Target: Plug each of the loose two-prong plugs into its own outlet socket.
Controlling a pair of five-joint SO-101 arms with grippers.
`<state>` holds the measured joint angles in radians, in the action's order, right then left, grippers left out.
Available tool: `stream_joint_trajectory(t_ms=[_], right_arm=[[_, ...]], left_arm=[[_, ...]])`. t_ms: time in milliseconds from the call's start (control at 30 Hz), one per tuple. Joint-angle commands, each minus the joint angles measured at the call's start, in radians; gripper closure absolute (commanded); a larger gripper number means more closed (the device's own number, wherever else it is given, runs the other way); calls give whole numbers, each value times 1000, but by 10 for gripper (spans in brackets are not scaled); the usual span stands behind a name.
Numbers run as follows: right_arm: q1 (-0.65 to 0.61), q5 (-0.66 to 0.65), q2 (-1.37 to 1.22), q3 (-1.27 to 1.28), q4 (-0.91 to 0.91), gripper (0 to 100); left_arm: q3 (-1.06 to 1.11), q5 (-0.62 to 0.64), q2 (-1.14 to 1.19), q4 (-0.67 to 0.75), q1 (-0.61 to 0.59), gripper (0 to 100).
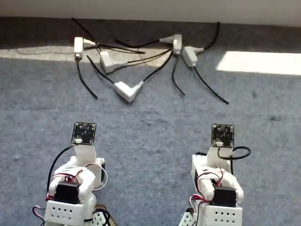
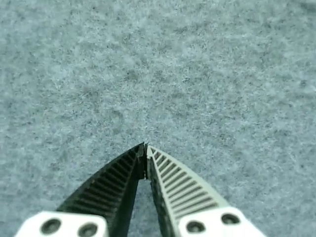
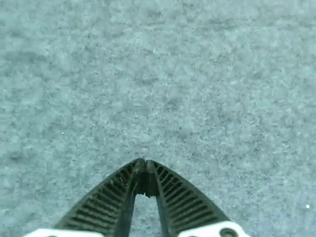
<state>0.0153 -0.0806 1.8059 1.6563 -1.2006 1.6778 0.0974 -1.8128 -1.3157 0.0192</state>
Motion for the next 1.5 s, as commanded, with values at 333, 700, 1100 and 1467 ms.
stream_joint_trajectory(t_ms=[333, 700, 1100, 1467], right_arm=[[159, -63, -5, 140, -27, 991], [163, -61, -4, 143, -18, 991], [-31, -66, -4, 143, -21, 991], [-31, -66, -4, 143, -21, 991]], left_arm=[[18, -2, 1, -5, -8, 993], [18, -2, 1, -5, -12, 993], [18, -2, 1, -5, -12, 993], [18, -2, 1, -5, -10, 993]])
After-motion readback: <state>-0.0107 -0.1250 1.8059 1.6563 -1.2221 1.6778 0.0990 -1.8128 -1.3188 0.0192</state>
